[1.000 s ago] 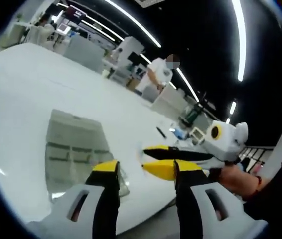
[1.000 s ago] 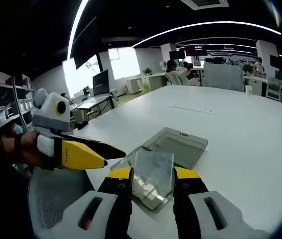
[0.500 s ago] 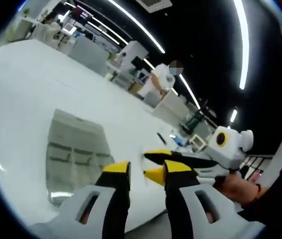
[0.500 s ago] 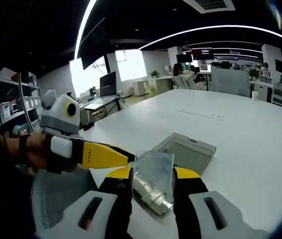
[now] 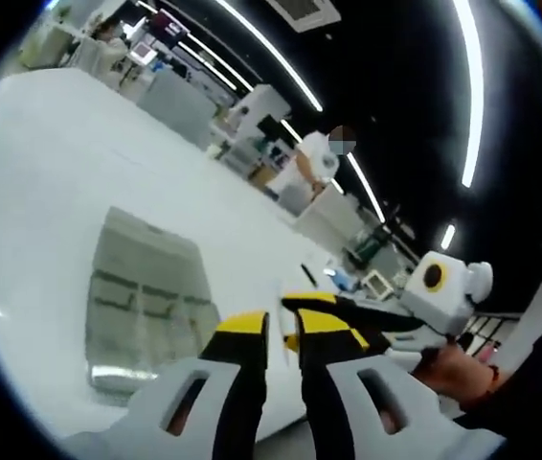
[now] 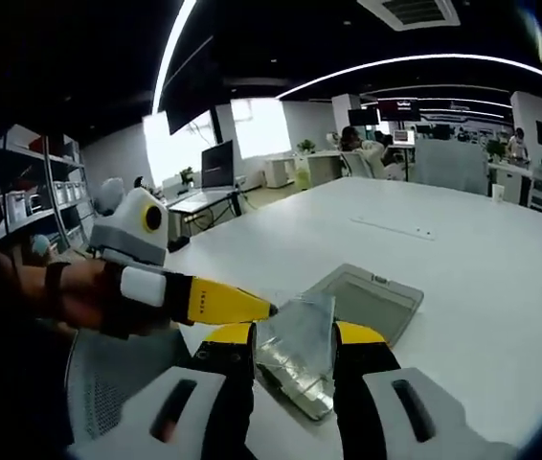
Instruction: Insert the divider into the dual guide fixture by aligning both edges with the guide slots and pushing it downward to the bottom, including one-sided entry, uneven engagement, binding, and posture correction.
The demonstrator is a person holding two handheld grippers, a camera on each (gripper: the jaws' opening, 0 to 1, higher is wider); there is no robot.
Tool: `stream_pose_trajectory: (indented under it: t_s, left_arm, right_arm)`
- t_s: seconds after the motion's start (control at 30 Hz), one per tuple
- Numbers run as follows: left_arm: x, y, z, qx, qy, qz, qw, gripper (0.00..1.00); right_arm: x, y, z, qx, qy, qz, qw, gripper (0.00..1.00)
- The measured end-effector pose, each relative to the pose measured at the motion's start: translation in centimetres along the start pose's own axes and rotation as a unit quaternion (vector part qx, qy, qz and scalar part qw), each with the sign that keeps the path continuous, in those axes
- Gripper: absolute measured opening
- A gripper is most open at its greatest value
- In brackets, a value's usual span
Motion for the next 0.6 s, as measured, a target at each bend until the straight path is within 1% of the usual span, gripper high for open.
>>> stream_pose_trajectory:
  t_s: [0.17, 0.33, 0.6]
  left_arm:
    - [0.09, -0.10, -0.20, 0.011, 0.003, 0.004, 0.9999, 0.02]
    - [0.05, -0.09, -0.27, 0.024, 0.007, 0.004, 0.9997, 0.00]
    - [0.18, -0.03, -0.30, 0.007, 0.009, -0.001, 0.9999, 0.00]
  right_arm:
    - [-0.13, -0.19, -0.24, 0.010, -0.005, 0.002, 0.9999, 0.27]
    - [-0.19, -0.22, -0.42, 0.022, -0.005, 0.003, 0.9997, 0.27]
    - [-0.12, -0.16, -0.36, 0.029, -0.012, 0.003, 0.9995, 0.28]
Point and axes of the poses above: the point that each gripper's makers call its tool centre point, and the gripper's own axes: x roughly backward along the fingers, z roughly to its right, y roughly out of its underside, the point moved 9 cm from there along x, roughly backward along the fingers, and after that the axes turned 12 degrees about x, right-handed, at the moved point
